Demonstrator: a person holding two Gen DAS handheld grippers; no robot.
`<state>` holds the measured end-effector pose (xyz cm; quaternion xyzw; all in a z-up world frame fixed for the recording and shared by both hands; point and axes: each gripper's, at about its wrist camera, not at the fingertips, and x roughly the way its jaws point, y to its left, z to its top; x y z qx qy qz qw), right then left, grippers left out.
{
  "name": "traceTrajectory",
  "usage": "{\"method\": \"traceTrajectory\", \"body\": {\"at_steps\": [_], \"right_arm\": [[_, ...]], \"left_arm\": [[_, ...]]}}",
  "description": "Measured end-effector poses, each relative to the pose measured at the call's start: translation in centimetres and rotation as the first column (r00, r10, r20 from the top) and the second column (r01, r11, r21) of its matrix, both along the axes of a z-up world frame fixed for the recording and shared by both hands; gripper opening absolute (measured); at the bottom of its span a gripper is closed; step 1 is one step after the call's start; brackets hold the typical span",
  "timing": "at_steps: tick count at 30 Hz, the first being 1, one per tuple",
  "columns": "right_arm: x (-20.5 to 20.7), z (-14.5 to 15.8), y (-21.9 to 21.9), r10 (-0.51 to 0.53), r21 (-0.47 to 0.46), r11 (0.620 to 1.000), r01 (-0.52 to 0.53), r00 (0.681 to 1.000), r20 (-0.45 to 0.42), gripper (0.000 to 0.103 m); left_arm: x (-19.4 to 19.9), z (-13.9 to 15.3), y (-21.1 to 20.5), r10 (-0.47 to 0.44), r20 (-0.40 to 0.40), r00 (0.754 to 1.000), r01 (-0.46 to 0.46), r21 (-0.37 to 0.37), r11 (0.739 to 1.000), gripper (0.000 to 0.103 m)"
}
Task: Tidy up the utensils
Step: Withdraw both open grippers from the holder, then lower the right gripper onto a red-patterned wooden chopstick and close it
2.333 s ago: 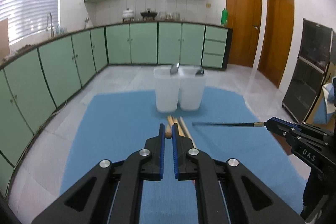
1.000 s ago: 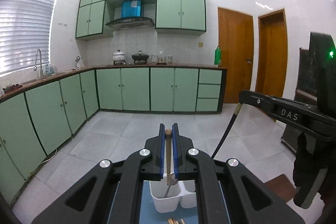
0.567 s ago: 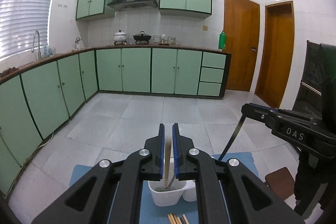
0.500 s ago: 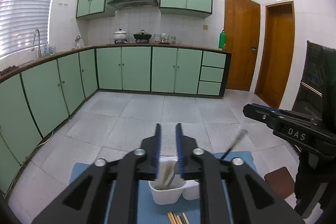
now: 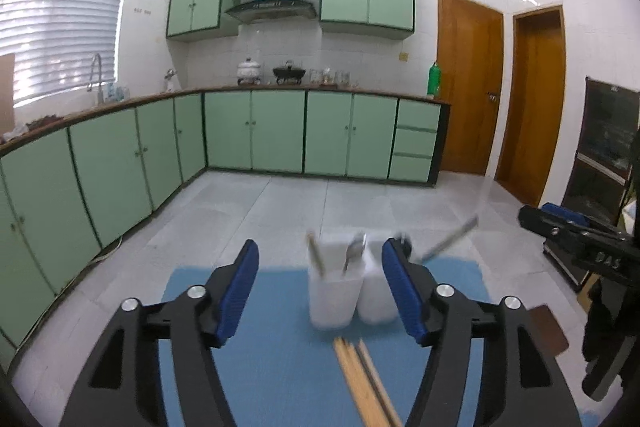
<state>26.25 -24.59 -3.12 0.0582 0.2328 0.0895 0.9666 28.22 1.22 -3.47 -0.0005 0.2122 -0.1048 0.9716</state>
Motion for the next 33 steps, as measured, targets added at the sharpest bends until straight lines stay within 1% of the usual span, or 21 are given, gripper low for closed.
{"method": "traceTrajectory", "body": {"at_steps": [2,5,7,10,12,15,17,19,21,23,29,33], "right_arm": [[-1.6,-1.8,0.0,-0.015,-0.004,1.0,0.014,1.0,-0.024,0.085],[-3.7,-4.6,0.6,-0.032,-0.02,0.999,0.031,0.997,-0.07,0.088],[-4.9,-6.5,1.0,-0.046,-0.021,0.999,0.044,0.993,-0.106,0.089],[-6.7,-9.7,2.0,-0.064,-0.036,0.998,0.059,0.984,-0.168,0.089],[-7.6,-12.0,2.9,-0.056,-0.025,0.998,0.051,0.973,-0.226,0.089],[-8.7,-14.4,4.3,-0.05,-0.041,0.998,0.041,0.961,-0.273,0.089],[-9.3,-15.7,5.1,-0.036,-0.036,0.999,0.027,0.953,-0.3,0.089],[-9.7,-16.7,6.0,-0.029,-0.058,0.998,0.011,0.947,-0.32,0.089],[-10.2,-17.5,6.5,-0.027,-0.074,0.997,0.003,0.942,-0.335,0.087],[-10.6,-18.3,7.0,-0.024,-0.084,0.996,-0.006,0.935,-0.355,0.083],[-10.8,-18.9,8.1,-0.025,-0.131,0.991,-0.028,0.924,-0.382,0.083],[-10.0,-19.3,8.7,-0.034,-0.167,0.985,-0.04,0.908,-0.418,0.082]], "left_arm": [[-1.6,-1.9,0.3,0.003,-0.033,0.999,-0.003,0.009,1.0,0.068],[-3.8,-5.2,0.7,0.02,-0.087,0.996,-0.016,0.04,0.999,0.07],[-5.0,-7.7,0.9,0.027,-0.138,0.99,-0.019,0.059,0.998,0.071],[-6.3,-10.7,1.0,0.046,-0.193,0.98,-0.029,0.088,0.996,0.071],[-6.9,-12.4,1.2,0.057,-0.226,0.972,-0.037,0.093,0.995,0.071],[-7.7,-14.5,1.6,0.064,-0.28,0.958,-0.045,0.076,0.996,0.071],[-8.3,-15.8,1.8,0.078,-0.296,0.952,-0.052,0.094,0.994,0.071],[-8.7,-16.9,2.0,0.087,-0.314,0.945,-0.055,0.11,0.992,0.071],[-8.9,-17.6,2.2,0.095,-0.331,0.939,-0.059,0.118,0.991,0.071],[-9.1,-18.1,2.5,0.102,-0.346,0.933,-0.064,0.121,0.991,0.072],[-8.9,-18.5,3.0,0.108,-0.364,0.925,-0.068,0.123,0.99,0.073],[-8.7,-18.4,3.0,0.109,-0.372,0.922,-0.07,0.115,0.991,0.075]]}}
